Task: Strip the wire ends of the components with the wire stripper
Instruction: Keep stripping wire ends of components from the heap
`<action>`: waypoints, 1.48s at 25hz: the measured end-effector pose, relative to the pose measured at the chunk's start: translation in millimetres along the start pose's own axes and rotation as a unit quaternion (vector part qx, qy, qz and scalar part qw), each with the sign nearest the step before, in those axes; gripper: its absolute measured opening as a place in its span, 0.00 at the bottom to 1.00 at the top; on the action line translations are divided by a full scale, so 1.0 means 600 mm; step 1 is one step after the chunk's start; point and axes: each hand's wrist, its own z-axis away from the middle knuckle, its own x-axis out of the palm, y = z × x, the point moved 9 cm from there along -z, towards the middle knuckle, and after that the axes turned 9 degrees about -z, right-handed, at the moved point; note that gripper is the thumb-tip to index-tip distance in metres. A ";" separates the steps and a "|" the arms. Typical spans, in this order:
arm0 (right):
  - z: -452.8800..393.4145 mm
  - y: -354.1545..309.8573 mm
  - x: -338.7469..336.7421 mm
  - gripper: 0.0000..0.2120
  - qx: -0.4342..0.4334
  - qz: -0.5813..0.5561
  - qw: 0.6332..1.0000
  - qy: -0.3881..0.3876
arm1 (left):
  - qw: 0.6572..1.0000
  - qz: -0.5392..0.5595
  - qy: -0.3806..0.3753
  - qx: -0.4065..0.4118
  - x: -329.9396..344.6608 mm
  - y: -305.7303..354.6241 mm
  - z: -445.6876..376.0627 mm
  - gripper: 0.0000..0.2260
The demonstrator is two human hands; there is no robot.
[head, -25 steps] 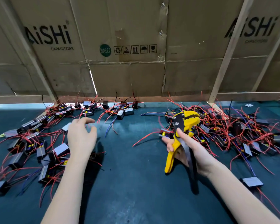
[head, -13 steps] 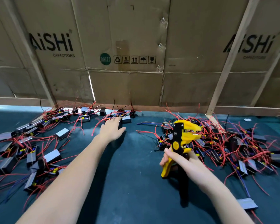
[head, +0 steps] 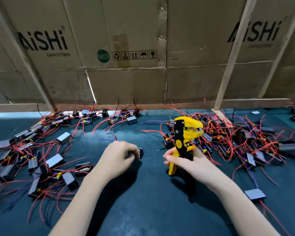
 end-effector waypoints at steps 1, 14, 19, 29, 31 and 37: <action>0.001 0.002 0.010 0.05 0.004 -0.017 1.000 -0.001 | 1.000 0.014 0.027 0.006 -0.013 0.008 0.006 0.11; 0.002 0.001 0.049 0.23 -0.018 -0.031 0.998 -0.054 | 0.917 -0.263 0.010 -0.301 -0.027 -0.078 0.032 0.27; -0.001 0.002 0.039 0.19 -0.023 -0.054 0.998 -0.034 | 0.936 0.083 0.142 -0.311 -0.002 -0.103 0.030 0.09; -0.002 -0.016 -0.016 0.24 -0.084 0.058 0.991 0.085 | 0.885 0.447 0.039 -0.123 0.040 -0.020 0.001 0.05; 0.004 -0.026 -0.080 0.24 -0.114 0.155 0.956 0.223 | 0.880 0.462 0.007 -0.104 0.043 -0.005 -0.001 0.04; 0.010 -0.022 -0.136 0.24 -0.061 0.427 0.838 0.334 | 0.884 0.462 -0.044 -0.052 0.046 0.032 0.001 0.05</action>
